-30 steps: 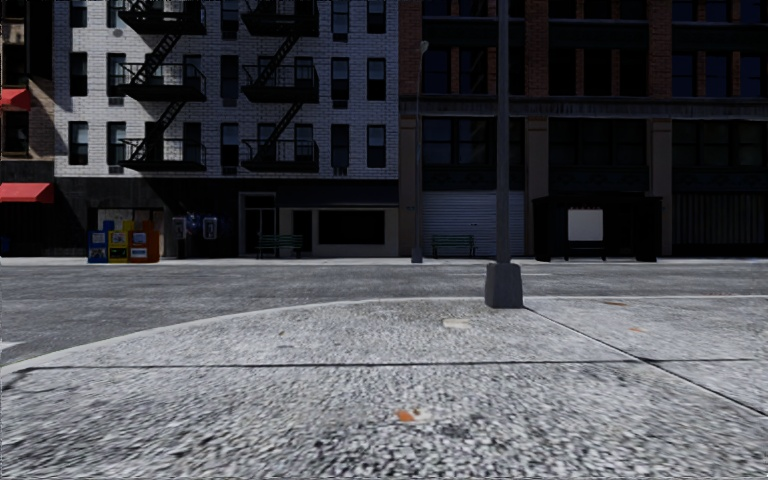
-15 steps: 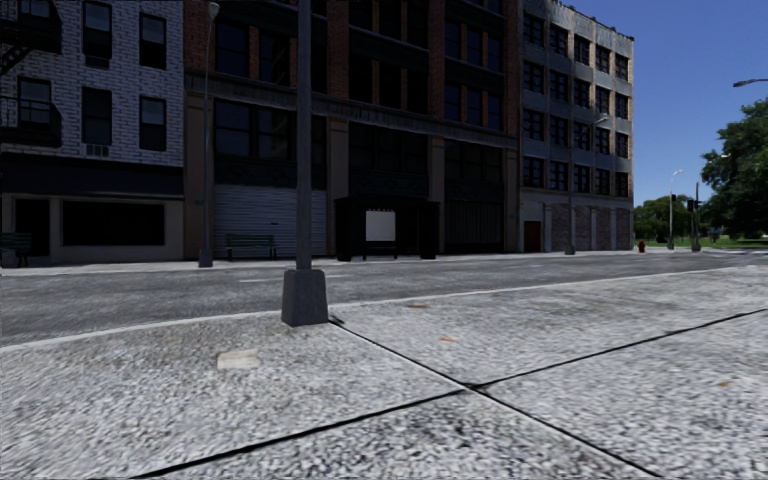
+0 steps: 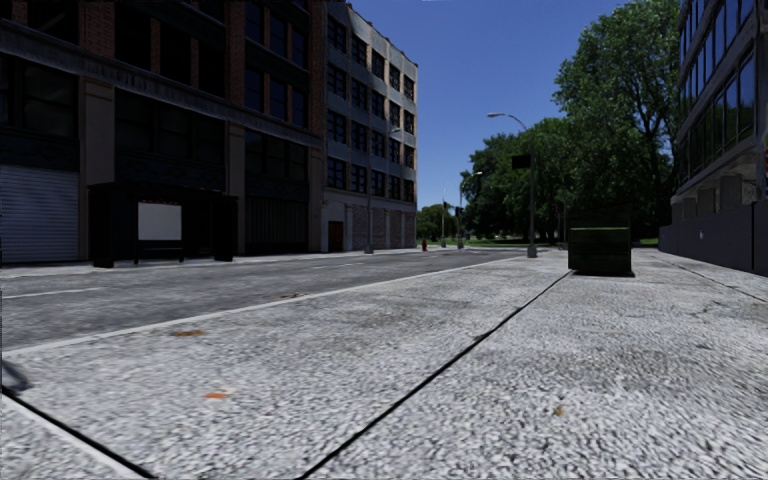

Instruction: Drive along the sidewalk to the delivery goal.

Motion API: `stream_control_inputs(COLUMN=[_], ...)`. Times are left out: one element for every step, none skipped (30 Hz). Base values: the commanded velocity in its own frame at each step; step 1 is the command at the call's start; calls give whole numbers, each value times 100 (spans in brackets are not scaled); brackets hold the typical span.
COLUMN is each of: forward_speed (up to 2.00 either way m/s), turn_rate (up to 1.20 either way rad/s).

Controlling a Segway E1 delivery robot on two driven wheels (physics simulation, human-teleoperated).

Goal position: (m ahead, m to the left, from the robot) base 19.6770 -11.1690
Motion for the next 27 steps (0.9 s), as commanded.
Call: stream_control_inputs(forward_speed=[200,200,200,200,200,200,200,200,200,200,200,200,200,200,200,200,200,200,200,200,200,200,200,200,200,200,200], turn_rate=[-105,-105,-105,-105,-105,-105,-105,-105,-105,-104,-104,-104,-104,-104,-104,-104,-104,-103,-103,-102,-97,-97,-50,-28,-9,0,0])
